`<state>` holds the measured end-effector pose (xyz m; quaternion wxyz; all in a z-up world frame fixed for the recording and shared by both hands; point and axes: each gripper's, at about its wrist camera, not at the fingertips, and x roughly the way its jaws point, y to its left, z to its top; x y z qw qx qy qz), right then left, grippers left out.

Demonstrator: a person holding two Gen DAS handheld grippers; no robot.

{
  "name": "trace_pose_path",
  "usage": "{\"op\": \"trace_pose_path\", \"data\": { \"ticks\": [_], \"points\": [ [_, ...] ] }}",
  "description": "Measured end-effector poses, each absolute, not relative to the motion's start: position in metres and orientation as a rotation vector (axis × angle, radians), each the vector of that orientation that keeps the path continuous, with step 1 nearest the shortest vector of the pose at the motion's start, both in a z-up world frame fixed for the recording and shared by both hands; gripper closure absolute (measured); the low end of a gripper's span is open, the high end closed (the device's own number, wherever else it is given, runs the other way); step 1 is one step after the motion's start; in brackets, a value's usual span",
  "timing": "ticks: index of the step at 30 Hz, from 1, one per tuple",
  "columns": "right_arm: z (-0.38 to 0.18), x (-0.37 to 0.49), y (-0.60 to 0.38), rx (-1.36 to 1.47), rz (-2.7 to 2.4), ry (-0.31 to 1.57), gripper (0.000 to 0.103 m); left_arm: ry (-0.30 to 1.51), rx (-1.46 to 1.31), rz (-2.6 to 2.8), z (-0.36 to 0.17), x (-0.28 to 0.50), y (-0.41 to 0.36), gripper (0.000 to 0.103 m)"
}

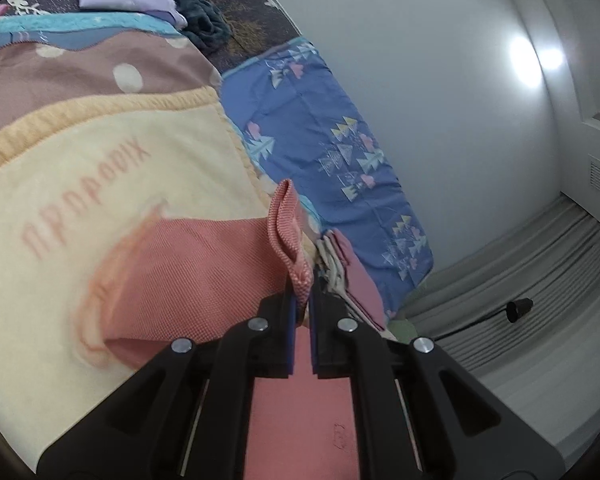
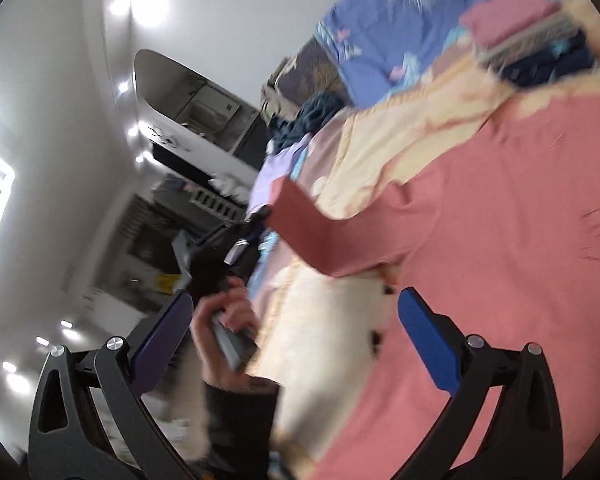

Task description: Fold small clothes

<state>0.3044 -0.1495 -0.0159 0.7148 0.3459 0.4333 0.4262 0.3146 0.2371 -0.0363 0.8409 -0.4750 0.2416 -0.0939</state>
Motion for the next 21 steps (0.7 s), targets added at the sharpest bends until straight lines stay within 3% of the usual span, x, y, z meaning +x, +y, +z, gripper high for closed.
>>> {"op": "trace_pose_path", "data": {
  "ticks": [7,13,21],
  "points": [
    [-0.056,0.387,-0.137,0.917,0.965,1.080,0.001,0.618,-0.933,-0.397,-0.054,0.342,0.138,0.098],
    [-0.115,0.415,-0.161,0.977,0.879,1.122,0.004,0.775,-0.801,-0.528,-0.105,0.363,0.050,0.098],
    [-0.146,0.424,-0.174,0.939,0.813,1.195,0.023,0.845,-0.708,-0.571,-0.133,0.369,0.019,0.098]
  ]
}}
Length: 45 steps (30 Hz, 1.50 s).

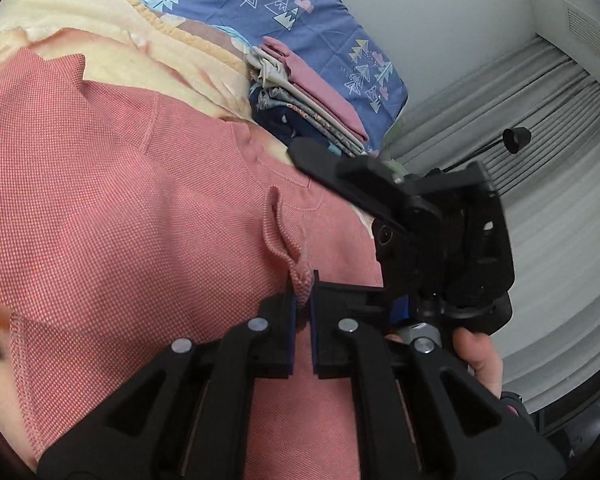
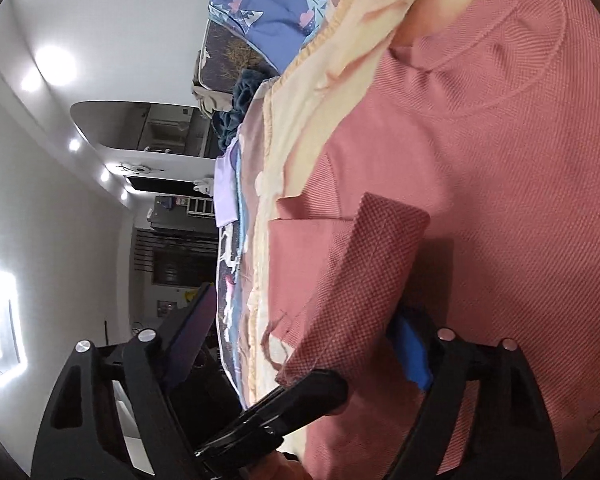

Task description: Fold small clothes

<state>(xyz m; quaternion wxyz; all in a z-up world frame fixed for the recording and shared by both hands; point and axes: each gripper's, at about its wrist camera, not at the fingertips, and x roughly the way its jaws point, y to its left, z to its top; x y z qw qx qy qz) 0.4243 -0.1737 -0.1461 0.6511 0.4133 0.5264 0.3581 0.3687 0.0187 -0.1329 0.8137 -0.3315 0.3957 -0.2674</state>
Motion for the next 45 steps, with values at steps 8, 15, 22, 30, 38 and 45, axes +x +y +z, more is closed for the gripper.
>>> {"op": "trace_pose_path", "data": {
  "ticks": [8,15,22,30,38,45],
  "points": [
    [-0.160,0.422,-0.184,0.904,0.791,1.212,0.039,0.833,-0.725,-0.612,-0.138,0.364,0.030,0.062],
    [-0.162,0.419,-0.187,0.910,0.803,1.192,0.063,0.842,-0.684,-0.579,-0.134,0.365,0.036,0.062],
    [-0.172,0.423,-0.204,0.952,0.749,1.173,0.074,0.862,-0.668,-0.481,-0.136,0.368,0.062,0.062],
    [-0.172,0.421,-0.197,0.839,0.689,1.157,0.099,0.654,-0.721,-0.249,-0.117,0.354,0.125,0.062],
    [-0.154,0.420,-0.230,0.878,0.588,1.012,0.099,0.525,-0.749,-0.095,-0.105,0.338,0.163,0.062],
    [-0.137,0.418,-0.272,0.917,0.521,0.906,0.099,0.545,-0.759,-0.093,-0.111,0.343,0.164,0.062]
  ]
}}
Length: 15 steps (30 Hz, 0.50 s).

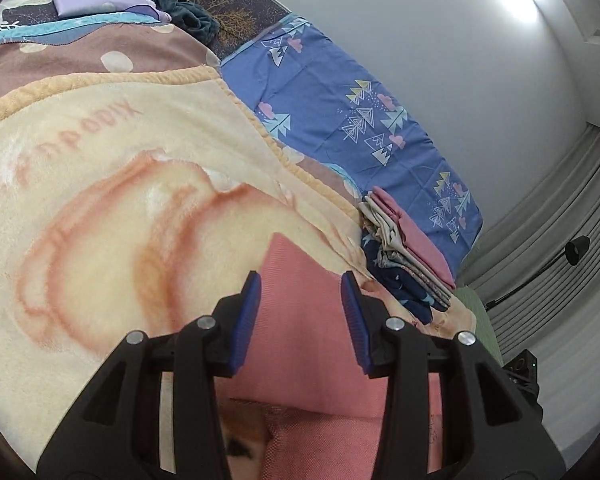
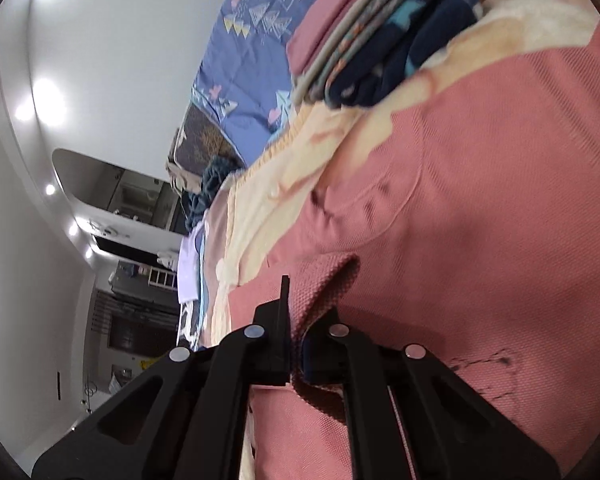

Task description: Fold small clothes

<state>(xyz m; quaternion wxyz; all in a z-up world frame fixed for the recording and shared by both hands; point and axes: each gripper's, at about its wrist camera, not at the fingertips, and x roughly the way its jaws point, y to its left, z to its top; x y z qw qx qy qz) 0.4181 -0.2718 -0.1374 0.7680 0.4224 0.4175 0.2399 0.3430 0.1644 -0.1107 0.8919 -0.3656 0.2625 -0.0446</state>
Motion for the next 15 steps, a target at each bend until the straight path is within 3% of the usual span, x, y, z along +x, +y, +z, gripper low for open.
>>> {"op": "trace_pose_path", "data": {
  "ticks": [15],
  "points": [
    [-0.145,0.418,-0.321,0.918,0.376,0.864,0.099,0.641,-0.672,-0.132,-0.127,0.359,0.138,0.056]
  ]
}}
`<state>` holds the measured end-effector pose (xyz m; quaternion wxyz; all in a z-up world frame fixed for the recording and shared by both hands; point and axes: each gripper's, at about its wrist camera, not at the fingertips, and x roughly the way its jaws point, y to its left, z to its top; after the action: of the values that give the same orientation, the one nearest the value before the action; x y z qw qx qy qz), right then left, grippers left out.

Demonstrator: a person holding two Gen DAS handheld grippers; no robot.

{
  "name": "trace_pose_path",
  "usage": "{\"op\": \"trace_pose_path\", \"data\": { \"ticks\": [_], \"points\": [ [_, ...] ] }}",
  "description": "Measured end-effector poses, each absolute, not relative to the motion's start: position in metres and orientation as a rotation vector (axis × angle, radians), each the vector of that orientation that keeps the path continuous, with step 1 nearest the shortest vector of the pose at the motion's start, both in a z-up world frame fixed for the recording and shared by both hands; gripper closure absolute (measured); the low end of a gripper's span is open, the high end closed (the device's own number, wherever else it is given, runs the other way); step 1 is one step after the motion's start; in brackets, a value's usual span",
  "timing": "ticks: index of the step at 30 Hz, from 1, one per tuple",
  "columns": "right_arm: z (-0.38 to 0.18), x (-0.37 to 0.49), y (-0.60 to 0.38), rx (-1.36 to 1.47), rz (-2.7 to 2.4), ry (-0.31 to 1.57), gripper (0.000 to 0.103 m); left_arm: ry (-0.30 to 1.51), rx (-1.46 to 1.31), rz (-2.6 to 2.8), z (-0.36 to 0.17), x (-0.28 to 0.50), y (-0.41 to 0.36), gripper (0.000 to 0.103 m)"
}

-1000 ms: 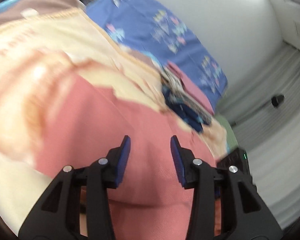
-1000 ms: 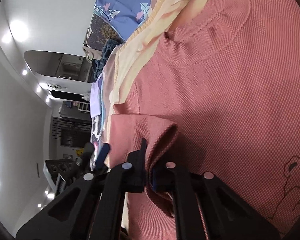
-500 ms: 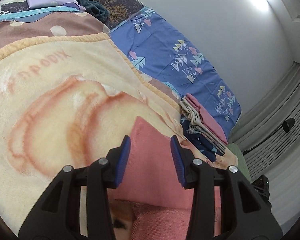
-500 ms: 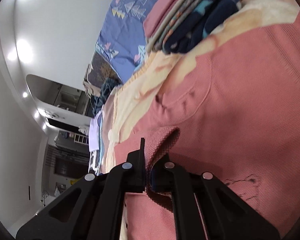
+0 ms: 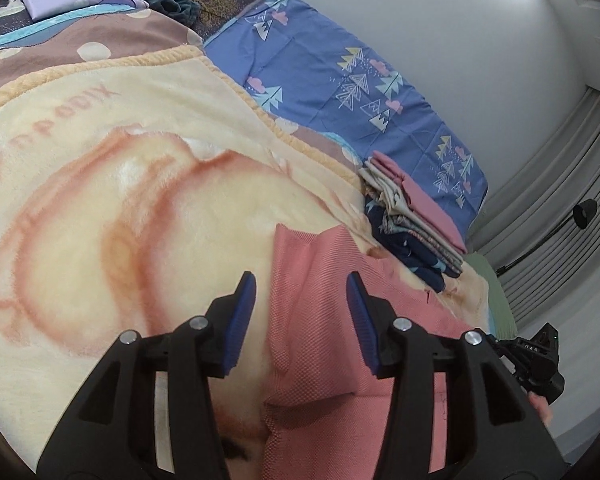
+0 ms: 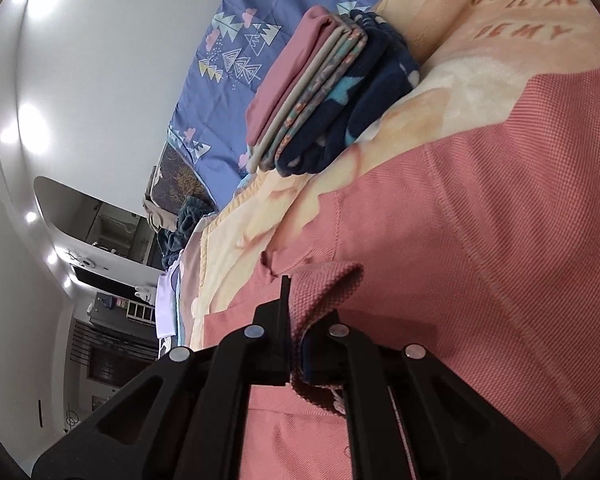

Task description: Fold small clothes

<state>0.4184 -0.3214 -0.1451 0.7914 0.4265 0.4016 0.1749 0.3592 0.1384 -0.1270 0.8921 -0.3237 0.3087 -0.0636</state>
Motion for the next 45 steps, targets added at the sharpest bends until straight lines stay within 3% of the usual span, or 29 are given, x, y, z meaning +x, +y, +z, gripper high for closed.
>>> {"op": "trace_pose_path", "data": {
  "ticks": [12,19,24,29,35,37,39,43,45],
  "points": [
    [-0.152,0.411,-0.357,0.956,0.282,0.852,0.099,0.695,-0.649,-0.120,-0.140,0.368,0.136,0.054],
    [-0.157,0.409,-0.363,0.965,0.243,0.863,0.099,0.718,-0.596,-0.106,-0.141,0.371,0.127,0.048],
    [-0.155,0.403,-0.373,0.957,0.172,0.839,0.090,0.724,-0.553,-0.076,-0.140,0.372,0.122,0.048],
    [-0.120,0.382,-0.385,0.813,0.009,0.721,0.090,0.691,-0.515,-0.051,-0.134,0.367,0.120,0.048],
    [-0.100,0.377,-0.365,0.736,0.095,0.712,0.096,0.634,-0.441,-0.107,-0.114,0.363,0.103,0.060],
    [-0.102,0.383,-0.351,0.699,0.119,0.735,0.098,0.650,-0.361,-0.103,-0.112,0.367,0.090,0.080],
    [-0.113,0.392,-0.332,0.643,0.119,0.775,0.098,0.689,-0.303,-0.100,-0.117,0.373,0.079,0.087],
    [-0.153,0.407,-0.313,0.572,0.028,0.892,0.102,0.879,-0.294,-0.112,-0.154,0.396,0.072,0.087],
    [-0.166,0.413,-0.313,0.562,0.015,0.915,0.103,0.878,-0.314,-0.116,-0.155,0.396,0.076,0.087]
  ]
}}
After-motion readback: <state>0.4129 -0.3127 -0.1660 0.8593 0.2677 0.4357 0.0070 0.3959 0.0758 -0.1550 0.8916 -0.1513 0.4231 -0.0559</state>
